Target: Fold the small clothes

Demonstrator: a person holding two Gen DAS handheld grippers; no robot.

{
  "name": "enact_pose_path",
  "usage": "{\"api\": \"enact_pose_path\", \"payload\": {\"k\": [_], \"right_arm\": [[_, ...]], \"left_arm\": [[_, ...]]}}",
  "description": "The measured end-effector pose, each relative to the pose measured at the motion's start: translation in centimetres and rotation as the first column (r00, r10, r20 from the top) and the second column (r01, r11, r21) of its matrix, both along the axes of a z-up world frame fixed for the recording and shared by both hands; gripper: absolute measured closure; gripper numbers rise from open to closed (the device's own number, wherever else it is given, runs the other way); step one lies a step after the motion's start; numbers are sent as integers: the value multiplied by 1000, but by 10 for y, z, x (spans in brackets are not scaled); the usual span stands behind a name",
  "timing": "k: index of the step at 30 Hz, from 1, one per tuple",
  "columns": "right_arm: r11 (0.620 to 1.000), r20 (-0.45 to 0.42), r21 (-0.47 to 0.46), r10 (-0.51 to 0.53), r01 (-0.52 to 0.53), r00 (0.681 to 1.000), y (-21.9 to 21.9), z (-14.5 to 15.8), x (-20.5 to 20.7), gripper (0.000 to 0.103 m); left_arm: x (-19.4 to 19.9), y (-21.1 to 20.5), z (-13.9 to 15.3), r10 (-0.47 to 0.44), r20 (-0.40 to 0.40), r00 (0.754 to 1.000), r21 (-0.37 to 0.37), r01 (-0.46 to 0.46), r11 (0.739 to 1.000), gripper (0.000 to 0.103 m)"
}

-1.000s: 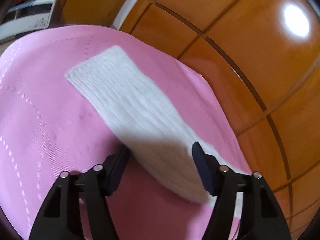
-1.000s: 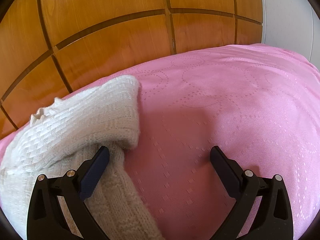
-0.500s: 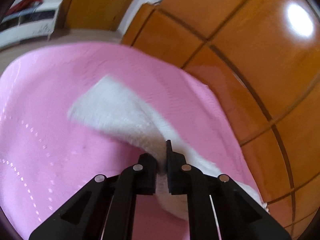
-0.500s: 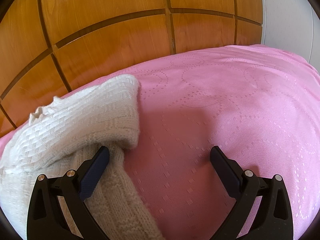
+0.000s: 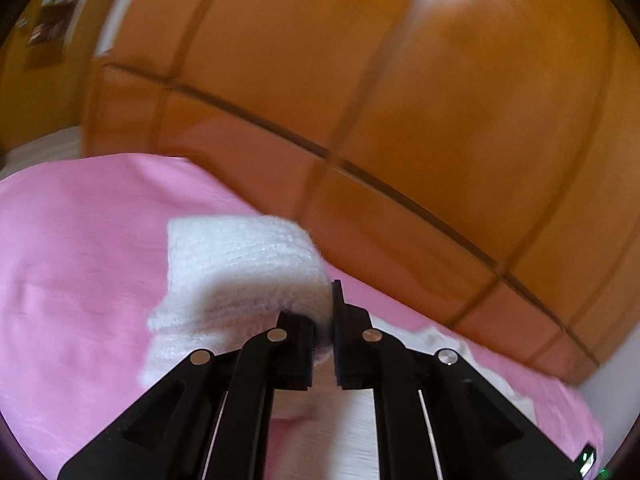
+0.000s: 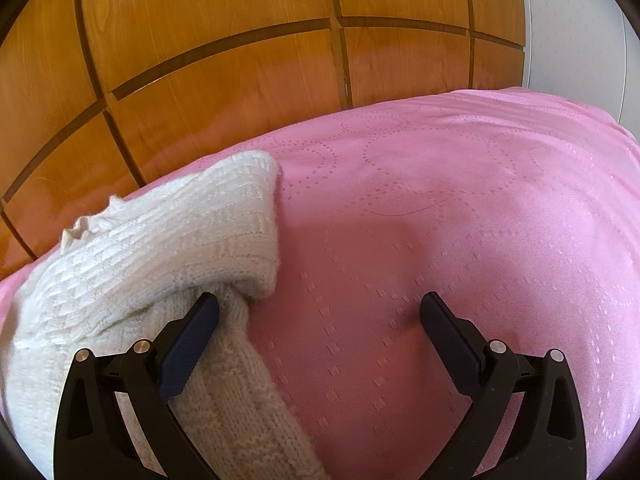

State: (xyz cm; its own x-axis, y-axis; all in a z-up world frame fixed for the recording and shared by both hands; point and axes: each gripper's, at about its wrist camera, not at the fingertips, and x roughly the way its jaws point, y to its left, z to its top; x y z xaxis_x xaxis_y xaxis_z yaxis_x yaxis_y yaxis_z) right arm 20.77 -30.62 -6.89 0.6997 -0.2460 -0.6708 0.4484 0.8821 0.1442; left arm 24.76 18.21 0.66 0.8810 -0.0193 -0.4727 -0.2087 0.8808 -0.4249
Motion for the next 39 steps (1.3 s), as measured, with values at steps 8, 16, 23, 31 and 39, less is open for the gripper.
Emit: {"api": "enact_pose_path", "payload": {"k": [8,16,23,31,39], "right_arm": [[1000,3,3,1,-1,1000,0,0,0,3],[1000,4,2,1,-1,1000,0,0,0,3],[1000,2,0,1,-1,1000,0,1,1,3],[1000,-28,0,-3,3,1000,3,3,-1,3],[992,71,-25,127,-126,989,46,28,-46,8]], "left_arm": [[30,-112,-23,-208,-94,974,65,215,974,97],[16,-170,-62,-322,-173,931,124,345,931,25],[-28,-134,-63,-262,-157,952,130,283,950,10],[-36,-65,-92,150,-383,911,239,-60,969,3],[-41,-64,-97,151,-382,912,236,-62,970,2]]}}
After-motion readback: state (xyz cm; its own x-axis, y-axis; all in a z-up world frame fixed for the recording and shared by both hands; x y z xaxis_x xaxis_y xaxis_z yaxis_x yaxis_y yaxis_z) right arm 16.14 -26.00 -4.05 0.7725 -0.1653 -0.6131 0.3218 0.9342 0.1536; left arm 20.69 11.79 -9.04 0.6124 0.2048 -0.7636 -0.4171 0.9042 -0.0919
